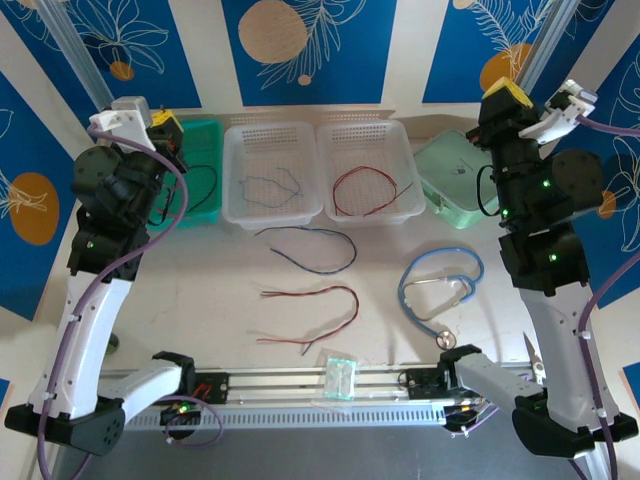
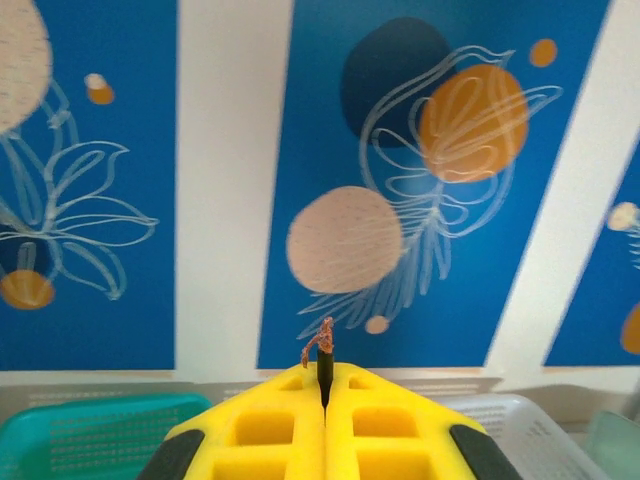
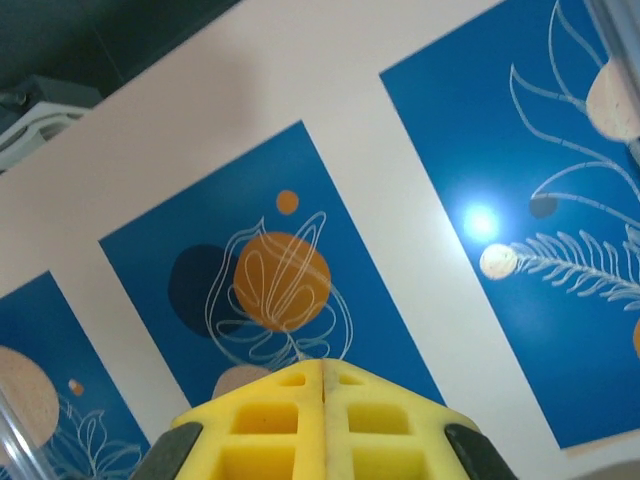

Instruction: Untangle the cables

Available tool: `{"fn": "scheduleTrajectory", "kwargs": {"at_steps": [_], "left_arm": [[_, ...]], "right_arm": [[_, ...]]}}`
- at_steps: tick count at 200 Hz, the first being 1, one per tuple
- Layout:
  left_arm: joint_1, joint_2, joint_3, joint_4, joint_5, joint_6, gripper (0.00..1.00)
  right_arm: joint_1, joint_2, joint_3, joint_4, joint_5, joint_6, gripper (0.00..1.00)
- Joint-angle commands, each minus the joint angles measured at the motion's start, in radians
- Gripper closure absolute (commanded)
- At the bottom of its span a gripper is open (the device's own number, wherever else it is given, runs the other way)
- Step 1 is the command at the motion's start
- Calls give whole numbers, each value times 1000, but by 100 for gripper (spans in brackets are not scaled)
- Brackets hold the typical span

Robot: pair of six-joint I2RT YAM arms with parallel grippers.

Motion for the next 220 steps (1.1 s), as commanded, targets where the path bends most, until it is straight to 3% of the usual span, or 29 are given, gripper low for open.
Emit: {"fn": "scheduleTrajectory", "kwargs": {"at_steps": [1, 43, 61, 87, 105, 140, 159, 220], "left_arm": [[5, -1, 13, 43, 229, -38, 100], [5, 41, 45, 36, 384, -88, 100], [5, 75, 66, 28, 436, -141, 100], [2, 109, 49, 86, 522, -235, 100], [-4, 114, 24, 123, 536, -276, 100], [-9, 108, 8, 129, 537, -284, 100], [-10, 103, 8, 122, 539, -285, 100], [-10, 85, -10, 110, 537, -289, 100]], "right_arm": [[-5, 40, 14, -101, -179, 104, 100], [15, 124, -5, -154, -450, 178, 66], [45, 145, -27, -145, -571, 127, 55], [135, 144, -97, -77, -607, -3, 44], [232, 145, -158, -15, -593, -193, 40], [452, 167, -357, 259, -493, -753, 34], [494, 247, -312, 239, -523, -881, 33], [649, 476, -118, 276, -424, -1221, 33]]}}
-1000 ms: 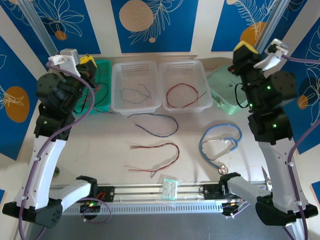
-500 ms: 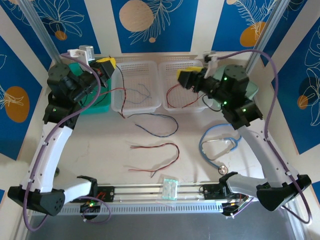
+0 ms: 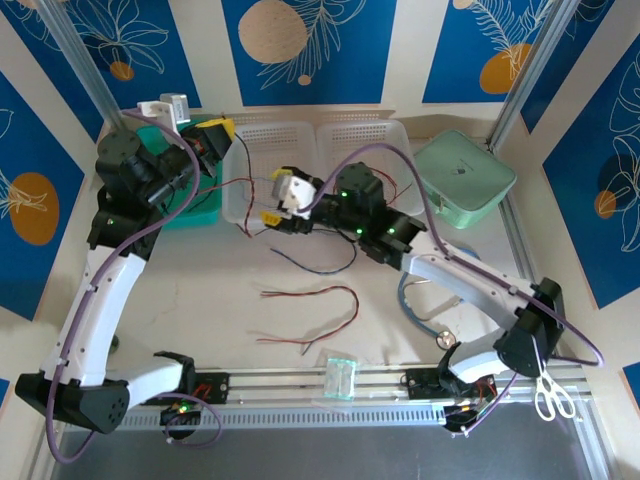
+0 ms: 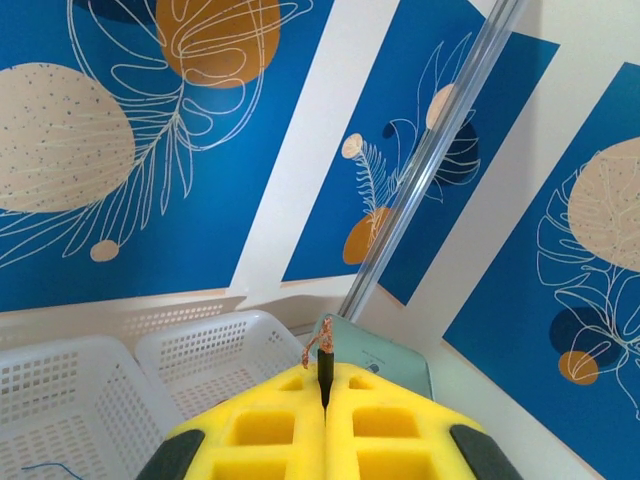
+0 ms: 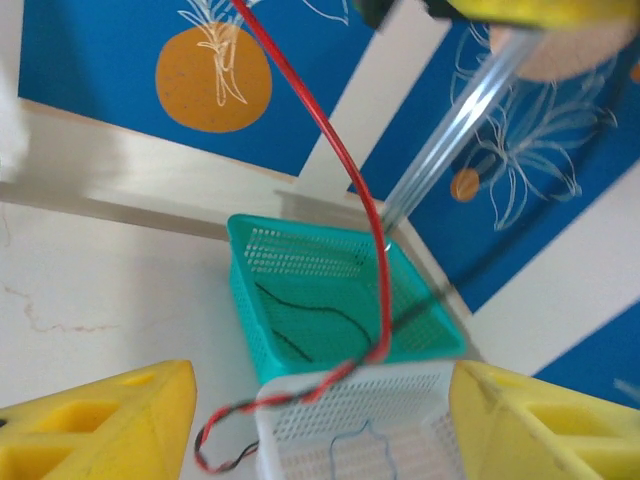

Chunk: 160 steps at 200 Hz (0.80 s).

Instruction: Untangle the cables

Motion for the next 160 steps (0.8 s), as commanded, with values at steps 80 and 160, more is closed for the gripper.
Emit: {"fn": "scheduleTrajectory", "kwargs": {"at_steps": [80, 160], "left_arm": [[-6, -39, -19, 21, 29, -23, 100], [-3, -40, 19, -14, -8, 25, 100]], "right_arm": [[57, 229, 286, 52, 42, -228, 45], [109, 127, 208, -80, 111, -306, 100]]}}
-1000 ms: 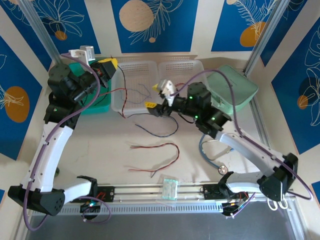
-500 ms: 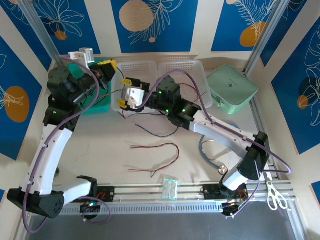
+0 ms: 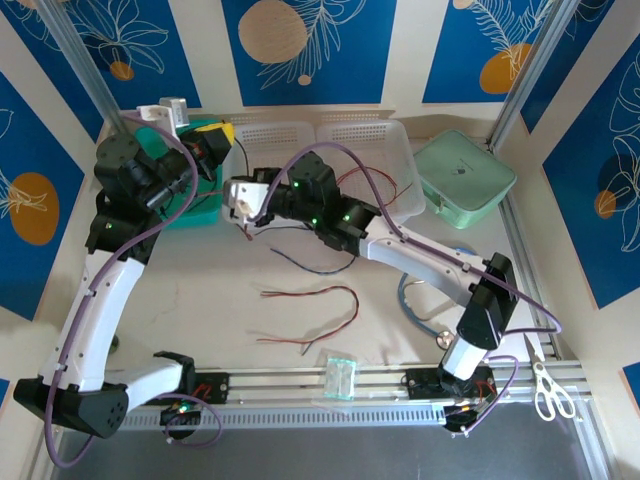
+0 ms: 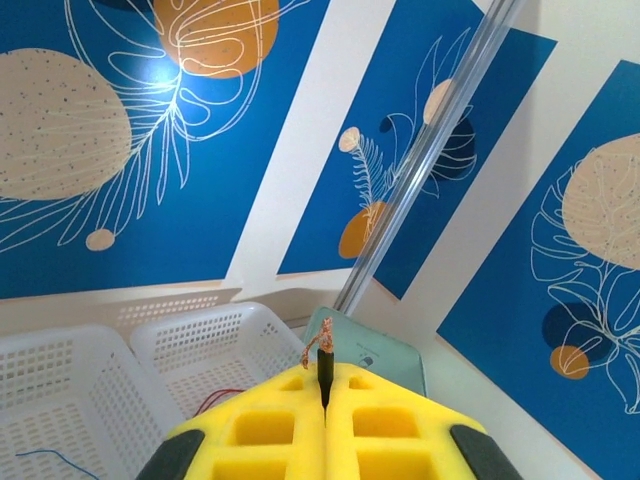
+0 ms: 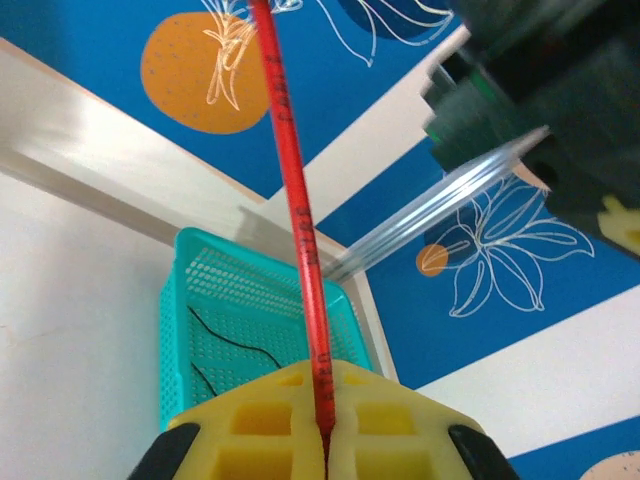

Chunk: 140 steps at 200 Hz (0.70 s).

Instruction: Untangle the cables

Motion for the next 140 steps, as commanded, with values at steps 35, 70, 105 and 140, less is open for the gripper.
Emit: {"fn": "scheduleTrajectory", "kwargs": {"at_steps": [35, 70, 105, 140], "left_arm": [[0, 0, 85, -6, 6, 11, 100], [1, 2, 98, -7, 34, -9, 100], [0, -13, 76, -18, -17, 4, 100], [0, -28, 3, 58, -67, -49, 100]], "right_arm": [[23, -239, -192, -59, 79, -12, 100], [8, -333, -204, -153, 104, 81, 100], [-18, -463, -285, -57, 84, 185, 100], [-84, -602, -310, -22, -8, 440, 100]]}}
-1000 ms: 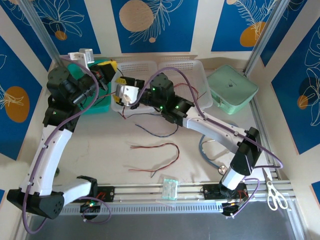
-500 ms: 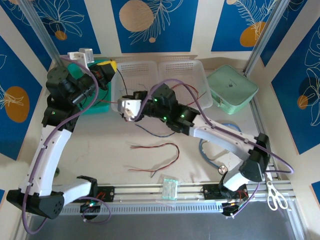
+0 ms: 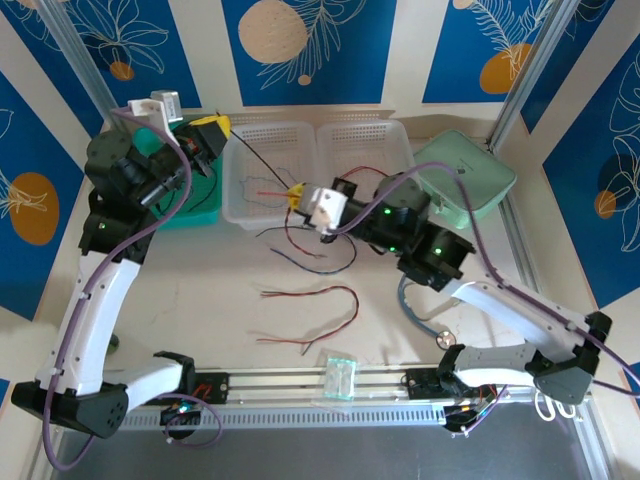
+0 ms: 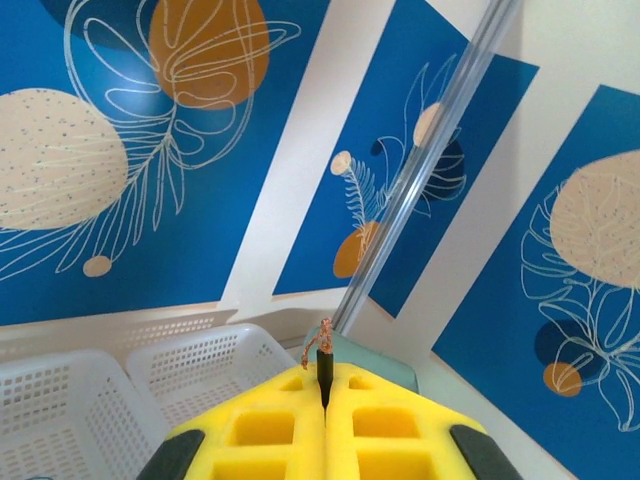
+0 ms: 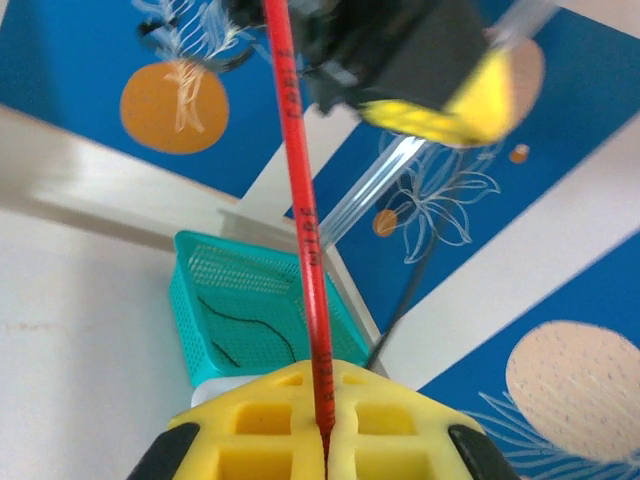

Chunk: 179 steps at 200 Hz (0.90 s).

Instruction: Untangle the cables

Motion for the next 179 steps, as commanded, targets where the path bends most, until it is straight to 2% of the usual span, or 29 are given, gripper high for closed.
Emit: {"fn": "scheduleTrajectory", "kwargs": {"at_steps": [1, 53, 99, 166, 179], "left_arm": [[0, -26, -46, 71, -52, -35, 100], [-2, -63, -124, 236, -61, -128, 100], [-1, -88, -131, 260, -38, -140, 100], [-2, -92, -183, 310, -91, -186, 100], [1, -99, -196, 303, -131, -186, 100]], "right_arm": [[-37, -106, -18, 74, -70, 216, 100], [-140, -207, -2, 27, -64, 287, 100], [-318, -223, 36, -47, -63, 419, 100], [-495, -272, 1, -46, 13, 548, 100], [-530, -279, -6, -50, 14, 565, 100]]}}
